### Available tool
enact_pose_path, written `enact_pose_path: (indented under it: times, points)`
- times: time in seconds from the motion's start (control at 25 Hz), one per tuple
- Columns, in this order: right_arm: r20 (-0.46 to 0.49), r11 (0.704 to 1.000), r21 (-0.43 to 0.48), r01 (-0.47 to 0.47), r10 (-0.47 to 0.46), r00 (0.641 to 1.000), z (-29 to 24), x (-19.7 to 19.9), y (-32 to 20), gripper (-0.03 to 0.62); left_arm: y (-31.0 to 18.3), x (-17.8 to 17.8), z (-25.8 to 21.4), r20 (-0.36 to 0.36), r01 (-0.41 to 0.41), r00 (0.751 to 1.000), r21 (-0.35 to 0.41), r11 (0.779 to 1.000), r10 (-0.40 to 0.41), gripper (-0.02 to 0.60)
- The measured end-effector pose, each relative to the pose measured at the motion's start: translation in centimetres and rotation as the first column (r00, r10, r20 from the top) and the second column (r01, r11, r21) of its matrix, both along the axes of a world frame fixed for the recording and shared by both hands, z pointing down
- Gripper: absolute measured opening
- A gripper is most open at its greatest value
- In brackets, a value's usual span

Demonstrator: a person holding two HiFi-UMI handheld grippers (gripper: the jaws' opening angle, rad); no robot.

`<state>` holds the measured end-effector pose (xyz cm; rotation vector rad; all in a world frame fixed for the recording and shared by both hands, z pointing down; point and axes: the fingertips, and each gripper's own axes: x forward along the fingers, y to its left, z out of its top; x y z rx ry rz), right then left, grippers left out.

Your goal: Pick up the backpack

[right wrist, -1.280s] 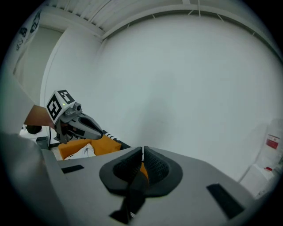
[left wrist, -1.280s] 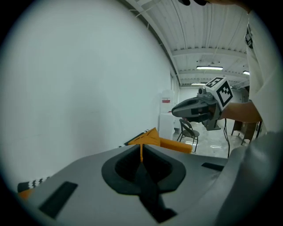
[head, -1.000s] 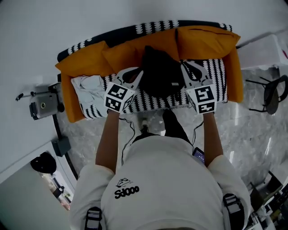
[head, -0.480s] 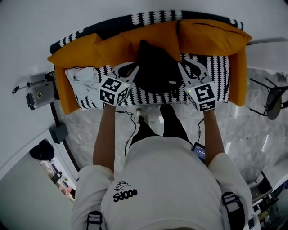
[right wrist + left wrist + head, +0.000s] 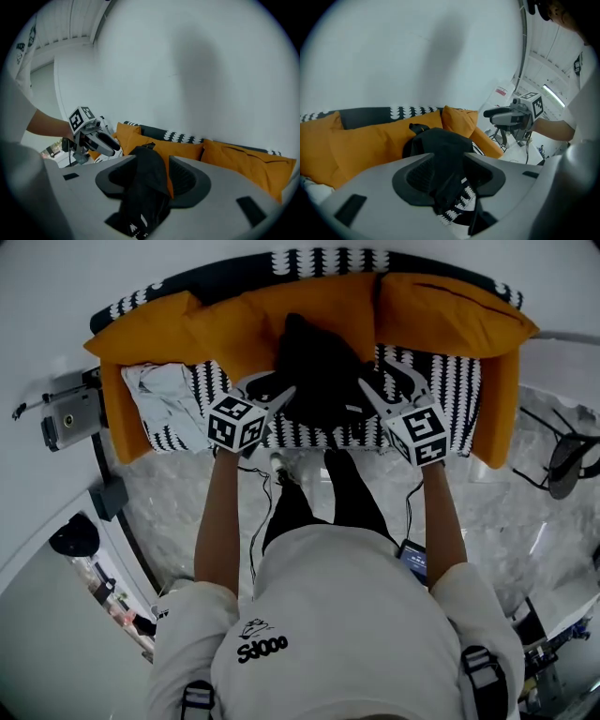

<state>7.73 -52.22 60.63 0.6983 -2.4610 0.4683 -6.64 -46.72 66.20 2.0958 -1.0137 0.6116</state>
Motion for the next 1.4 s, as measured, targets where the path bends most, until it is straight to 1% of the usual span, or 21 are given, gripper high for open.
enact_pose_path:
  times: [0.08, 0.16, 0.4, 0.56, 0.64, 0.76, 0.88, 1.04, 1.16, 1.28, 1.4]
  points:
    - [0.008, 0.999, -0.05, 0.0, 0.0, 1.0, 1.2, -0.1, 0.0, 0.218, 0.1, -0.1, 1.1, -0.013, 0.008, 1.0, -0.022, 1.0, -0.008, 0.192]
    - [0.003, 0.996, -0.088, 0.001, 0.0, 1.0, 2.3, -0.2, 0.0, 0.229, 0.2, -0.4, 2.2, -0.008, 0.025, 1.0, -0.037, 0.999, -0.025, 0.199]
    - [-0.031, 0.989, -0.148, 0.006, -0.01, 0.999, 6.1, 0.4, -0.1, 0.239, 0.4, -0.9, 5.2, -0.007, 0.072, 0.997, -0.075, 0.995, -0.072, 0.212]
    - [-0.055, 0.983, -0.181, 0.015, -0.026, 0.998, 8.3, 0.2, 0.0, 0.241, 1.1, -1.3, 7.4, 0.003, 0.076, 0.997, -0.114, 0.991, -0.077, 0.219]
    - [-0.06, 0.977, -0.212, 0.025, -0.039, 0.997, 9.9, -0.1, 0.1, 0.242, 1.5, -1.7, 8.7, 0.011, 0.087, 0.996, -0.13, 0.988, -0.086, 0.224]
    - [-0.062, 0.963, -0.264, 0.048, -0.066, 0.996, 12.2, -0.5, 0.3, 0.245, 1.5, -2.1, 9.9, -0.021, 0.122, 0.992, -0.133, 0.984, -0.126, 0.233]
    - [-0.08, 0.959, -0.275, 0.068, -0.094, 0.992, 13.8, -0.8, 0.3, 0.247, 1.1, -2.1, 10.3, -0.049, 0.126, 0.99, -0.124, 0.984, -0.133, 0.242]
    - [-0.078, 0.956, -0.29, 0.047, -0.072, 0.994, 14.9, -0.8, 0.0, 0.247, 1.0, -1.7, 10.6, -0.086, 0.102, 0.99, -0.131, 0.986, -0.114, 0.244]
    - [-0.083, 0.953, -0.3, 0.036, -0.063, 0.995, 15.6, -1.0, 0.0, 0.247, 1.1, -1.4, 11.2, -0.107, 0.1, 0.987, -0.147, 0.984, -0.116, 0.244]
    - [-0.096, 0.951, -0.31, 0.021, -0.053, 0.994, 16.4, -1.3, -0.3, 0.247, 0.8, -1.4, 11.8, -0.117, 0.12, 0.983, -0.16, 0.98, -0.139, 0.244]
    - [-0.107, 0.95, -0.313, -0.006, -0.029, 0.994, 17.0, -1.6, -0.9, 0.247, 0.4, -1.5, 12.3, -0.109, 0.153, 0.979, -0.165, 0.975, -0.172, 0.244]
